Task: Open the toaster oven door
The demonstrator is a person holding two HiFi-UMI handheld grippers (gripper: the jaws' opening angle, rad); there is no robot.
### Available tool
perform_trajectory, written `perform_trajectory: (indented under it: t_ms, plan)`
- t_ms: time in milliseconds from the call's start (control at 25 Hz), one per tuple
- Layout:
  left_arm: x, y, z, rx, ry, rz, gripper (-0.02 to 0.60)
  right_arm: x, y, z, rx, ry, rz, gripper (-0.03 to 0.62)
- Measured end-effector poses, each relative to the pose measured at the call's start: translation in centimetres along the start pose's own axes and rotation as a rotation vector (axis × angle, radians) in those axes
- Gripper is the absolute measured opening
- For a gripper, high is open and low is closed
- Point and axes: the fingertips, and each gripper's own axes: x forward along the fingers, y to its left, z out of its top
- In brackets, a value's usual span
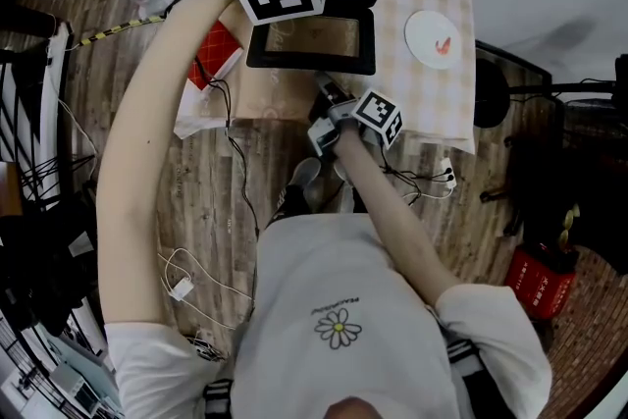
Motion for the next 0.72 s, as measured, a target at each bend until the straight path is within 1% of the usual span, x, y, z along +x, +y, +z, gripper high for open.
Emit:
perform_trajectory:
  t_ms: [80,240,560,720]
  plan:
    - [-0.02,0.02,0.04,-0.004,-0.001,0.002,0.178,-0.14,-0.84,-0.34,0.008,0.002,-0.022,0.008]
    - [0.0,-0.08,0.0,-0.008,-0.003,-0.002,0.178,-0.22,-1.32,-0.53,0.048,-0.011,-0.027,0.009]
    - [0.09,-0.2,0.11,-0.006,-0.003,-0.007,0.178,-0.22,-1.33,-0.56,0.046,-0.015,-0.031,0.009]
    - [0.01,-0.05,-0.02,-0.009,0.007,0.006,0.178,-0.29,-1.19,-0.54,0.046,-0.025,-0.034,0.009]
